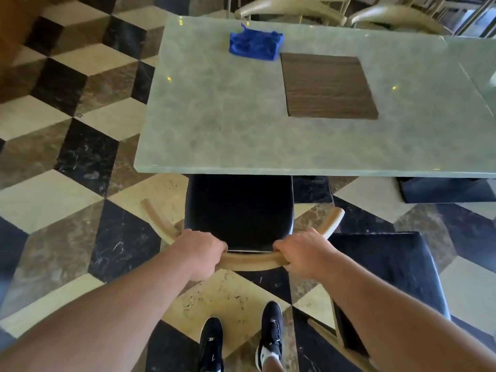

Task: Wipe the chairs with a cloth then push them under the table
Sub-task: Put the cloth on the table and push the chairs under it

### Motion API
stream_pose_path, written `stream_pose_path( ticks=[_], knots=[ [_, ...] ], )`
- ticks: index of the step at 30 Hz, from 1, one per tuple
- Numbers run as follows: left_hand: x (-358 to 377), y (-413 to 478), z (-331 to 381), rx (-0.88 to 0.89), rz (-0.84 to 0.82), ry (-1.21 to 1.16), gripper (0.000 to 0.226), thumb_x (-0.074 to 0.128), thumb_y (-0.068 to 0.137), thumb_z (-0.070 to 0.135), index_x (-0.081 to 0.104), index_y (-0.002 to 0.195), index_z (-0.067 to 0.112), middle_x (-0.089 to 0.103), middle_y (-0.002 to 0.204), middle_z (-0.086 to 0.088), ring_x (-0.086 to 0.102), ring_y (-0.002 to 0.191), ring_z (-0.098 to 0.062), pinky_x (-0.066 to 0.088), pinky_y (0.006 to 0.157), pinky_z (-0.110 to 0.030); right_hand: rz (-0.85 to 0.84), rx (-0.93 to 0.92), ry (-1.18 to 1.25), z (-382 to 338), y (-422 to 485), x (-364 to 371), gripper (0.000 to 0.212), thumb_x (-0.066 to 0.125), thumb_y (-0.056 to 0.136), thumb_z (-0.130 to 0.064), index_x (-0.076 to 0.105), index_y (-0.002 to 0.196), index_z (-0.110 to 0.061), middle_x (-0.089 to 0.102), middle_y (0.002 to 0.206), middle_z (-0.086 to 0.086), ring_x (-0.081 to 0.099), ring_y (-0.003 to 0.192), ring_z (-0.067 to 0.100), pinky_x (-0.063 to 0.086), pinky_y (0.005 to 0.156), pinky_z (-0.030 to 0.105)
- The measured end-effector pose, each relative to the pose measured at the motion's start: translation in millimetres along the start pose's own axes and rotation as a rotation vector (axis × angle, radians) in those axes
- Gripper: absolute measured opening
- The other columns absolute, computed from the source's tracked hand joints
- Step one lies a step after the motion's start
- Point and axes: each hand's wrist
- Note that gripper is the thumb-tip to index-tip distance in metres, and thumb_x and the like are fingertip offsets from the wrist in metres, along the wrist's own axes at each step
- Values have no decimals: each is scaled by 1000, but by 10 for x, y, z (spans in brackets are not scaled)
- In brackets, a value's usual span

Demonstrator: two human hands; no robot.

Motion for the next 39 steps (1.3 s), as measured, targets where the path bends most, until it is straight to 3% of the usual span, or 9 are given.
stream_pose_path(
  ticks=[10, 17, 23, 27, 30, 35, 37, 39],
  knots=[
    [-278, 673, -69, -62, -13, 5, 43, 53, 89, 9, 63, 118, 39, 60, 79, 12, 53, 65, -8, 37, 70, -37, -36, -46, -34, 647, 545, -211, 20, 63, 86, -24, 54, 97, -38, 58, 70, -11, 56, 67, 10, 47, 88, 42],
    [-149, 761, -29, -60, -66, 39, 47, 57, 90, 12, 60, 128, 39, 54, 74, 14, 49, 59, -6, 36, 66, -34, -74, -72, -104, 676, 624, -105, 20, 63, 90, -28, 62, 110, -31, 50, 67, -11, 45, 59, 14, 49, 89, 47],
    [-149, 759, -43, -66, -103, 49, 42, 59, 91, 17, 60, 127, 38, 59, 78, 13, 54, 64, -7, 39, 61, -30, -95, -69, -122, 639, 625, -121, 30, 65, 91, -35, 62, 120, -32, 54, 74, -10, 53, 66, 18, 50, 86, 45],
    [-113, 736, 15, -55, -77, 77, 34, 65, 93, 46, 60, 124, 34, 57, 80, 15, 54, 68, -11, 38, 72, -35, -80, -23, -75, 613, 542, -85, 34, 70, 89, -44, 61, 120, -31, 59, 84, -9, 58, 77, 18, 51, 90, 45],
    [-84, 722, 46, -58, -20, 193, 48, 62, 88, 67, 62, 117, 29, 56, 82, 10, 53, 73, -18, 36, 74, -41, -67, 23, -35, 590, 468, -50, 43, 72, 87, -51, 59, 122, -30, 62, 91, -7, 59, 86, 19, 50, 93, 44],
    [-36, 639, 126, -114, 59, 158, 63, 65, 81, 75, 57, 120, 27, 59, 87, 8, 57, 77, -18, 40, 73, -38, 24, 94, -10, 479, 314, 6, 40, 69, 89, -54, 58, 119, -28, 64, 98, -5, 62, 94, 23, 46, 104, 47],
    [-19, 588, 162, -111, 101, 118, 65, 64, 84, 73, 55, 129, 27, 66, 99, 7, 62, 84, -18, 47, 76, -36, 64, 98, -6, 425, 213, 38, 48, 66, 92, -52, 56, 131, -26, 66, 114, 0, 62, 112, 28, 41, 112, 50],
    [11, 523, 225, -65, 135, 70, 80, 62, 83, 75, 45, 146, 28, 65, 129, 3, 64, 110, -23, 53, 92, -43, 101, 116, 0, 362, 56, 66, 73, 65, 92, -57, 38, 153, -27, 53, 148, 6, 44, 141, 36, 30, 120, 57]
  ],
)
Point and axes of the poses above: each hand's wrist, its own y-axis towards the middle knuckle, its own x-axis out of the palm, z = x × y
